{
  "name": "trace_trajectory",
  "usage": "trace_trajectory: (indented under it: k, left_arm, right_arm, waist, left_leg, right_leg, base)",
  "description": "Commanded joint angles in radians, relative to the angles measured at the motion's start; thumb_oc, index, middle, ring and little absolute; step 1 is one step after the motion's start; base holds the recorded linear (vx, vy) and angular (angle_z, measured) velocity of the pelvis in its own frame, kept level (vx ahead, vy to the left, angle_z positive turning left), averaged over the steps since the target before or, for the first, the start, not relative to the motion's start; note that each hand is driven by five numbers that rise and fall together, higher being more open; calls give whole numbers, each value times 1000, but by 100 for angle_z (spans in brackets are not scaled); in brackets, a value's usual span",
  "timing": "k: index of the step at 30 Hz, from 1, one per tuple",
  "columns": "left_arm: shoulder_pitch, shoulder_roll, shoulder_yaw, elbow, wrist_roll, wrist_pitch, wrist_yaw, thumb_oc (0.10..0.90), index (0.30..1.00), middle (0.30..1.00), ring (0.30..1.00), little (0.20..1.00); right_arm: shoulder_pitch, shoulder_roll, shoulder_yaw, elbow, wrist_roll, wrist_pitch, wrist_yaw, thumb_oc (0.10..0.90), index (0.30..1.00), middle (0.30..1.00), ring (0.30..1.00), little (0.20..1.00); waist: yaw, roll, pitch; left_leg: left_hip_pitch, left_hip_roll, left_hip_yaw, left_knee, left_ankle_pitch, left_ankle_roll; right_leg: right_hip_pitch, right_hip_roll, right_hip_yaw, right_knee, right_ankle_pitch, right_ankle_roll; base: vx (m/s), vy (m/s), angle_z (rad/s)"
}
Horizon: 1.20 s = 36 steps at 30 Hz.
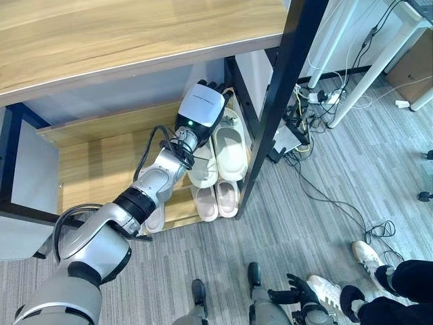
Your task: Arrange the slippers neatly on the shoe rack.
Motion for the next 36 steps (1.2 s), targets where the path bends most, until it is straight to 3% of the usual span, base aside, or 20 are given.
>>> trace_trajectory:
  k: [1, 26, 36]
  left_arm:
    - [-117, 10, 90, -19, 40, -4, 50, 800, 900, 900, 900, 900]
    - [-93, 25, 90, -16, 37, -7, 57, 800, 900, 900, 900, 900]
    - [-200, 1, -18, 116, 71, 1, 95, 800, 900, 900, 900, 900]
  right_arm:
    - [14, 4, 3, 24, 38, -5, 15, 800, 900, 900, 900, 900]
    - [12, 4, 5, 34, 51, -7, 23, 800, 900, 900, 900, 900]
    - [-6, -20, 29, 43, 38, -27, 7, 800, 900, 900, 900, 900]
  waist:
    - [13, 28, -39]
    - [10, 43, -33]
    - [-10, 51, -21]
  left_leg:
    - [2, -33, 39, 3, -92, -13]
    - [-24, -32, 42, 3, -84, -13]
    - [-48, -28, 52, 3, -81, -14]
  right_leg:
    - [76, 21, 4, 5, -155, 83]
    - [42, 19, 6, 10, -146, 81]
    - [11, 20, 8, 13, -138, 84]
  base:
    - [0, 0, 0]
    - [0, 0, 0]
    - [3, 0, 0]
